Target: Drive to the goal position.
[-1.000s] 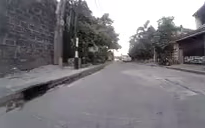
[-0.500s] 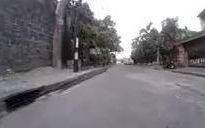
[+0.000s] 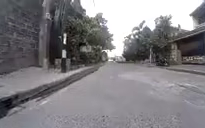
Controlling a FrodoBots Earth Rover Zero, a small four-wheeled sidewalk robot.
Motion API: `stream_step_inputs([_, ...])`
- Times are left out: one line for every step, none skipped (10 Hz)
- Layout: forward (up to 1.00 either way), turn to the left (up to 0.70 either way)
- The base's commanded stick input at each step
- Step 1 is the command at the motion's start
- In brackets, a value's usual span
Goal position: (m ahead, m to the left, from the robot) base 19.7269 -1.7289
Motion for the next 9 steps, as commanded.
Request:
stream_step_inputs([1.0,-0.28])
stream_step_inputs([1.0,-0.28])
stream_step_inputs([1.0,-0.28])
stream_step_inputs([1.0,-0.28])
stream_step_inputs([1.0,-0.27])
stream_step_inputs([1.0,-0.13])
stream_step_inputs([1.0,0.01])
stream_step_inputs([1.0,0.12])
stream_step_inputs([1.0,0.12])
